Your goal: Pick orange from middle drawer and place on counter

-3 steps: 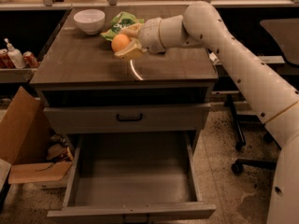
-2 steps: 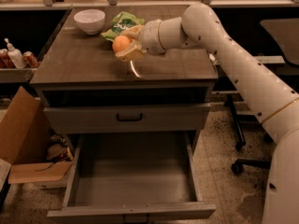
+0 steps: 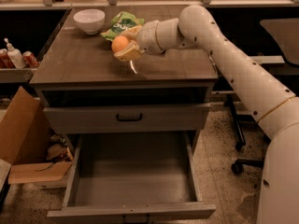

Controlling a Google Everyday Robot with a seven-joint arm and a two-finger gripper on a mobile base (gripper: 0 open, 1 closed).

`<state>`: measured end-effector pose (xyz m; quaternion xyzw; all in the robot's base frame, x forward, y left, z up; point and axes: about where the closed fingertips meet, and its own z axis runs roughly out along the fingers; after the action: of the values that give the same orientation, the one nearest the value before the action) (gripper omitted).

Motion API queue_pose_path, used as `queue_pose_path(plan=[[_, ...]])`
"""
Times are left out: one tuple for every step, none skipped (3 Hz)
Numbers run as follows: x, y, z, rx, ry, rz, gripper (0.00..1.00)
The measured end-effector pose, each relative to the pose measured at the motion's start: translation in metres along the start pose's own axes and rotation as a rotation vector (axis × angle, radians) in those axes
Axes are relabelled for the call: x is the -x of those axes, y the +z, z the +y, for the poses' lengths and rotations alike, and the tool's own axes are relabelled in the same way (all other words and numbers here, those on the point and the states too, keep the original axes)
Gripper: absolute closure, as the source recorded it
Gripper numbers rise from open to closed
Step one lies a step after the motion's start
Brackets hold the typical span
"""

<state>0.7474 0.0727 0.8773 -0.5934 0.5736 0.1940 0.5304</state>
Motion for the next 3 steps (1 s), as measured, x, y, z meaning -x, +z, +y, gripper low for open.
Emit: queue_pose_path(plan=[[-0.0059, 0.0043, -0.0013, 0.000, 0.032, -0.002, 0.58], [-0.0103, 0.0075, -0.0024, 0.005, 0.055, -0.004, 0.34], [-0.0135, 0.0090, -0.0035, 0.010, 0.069, -0.004, 0.11]])
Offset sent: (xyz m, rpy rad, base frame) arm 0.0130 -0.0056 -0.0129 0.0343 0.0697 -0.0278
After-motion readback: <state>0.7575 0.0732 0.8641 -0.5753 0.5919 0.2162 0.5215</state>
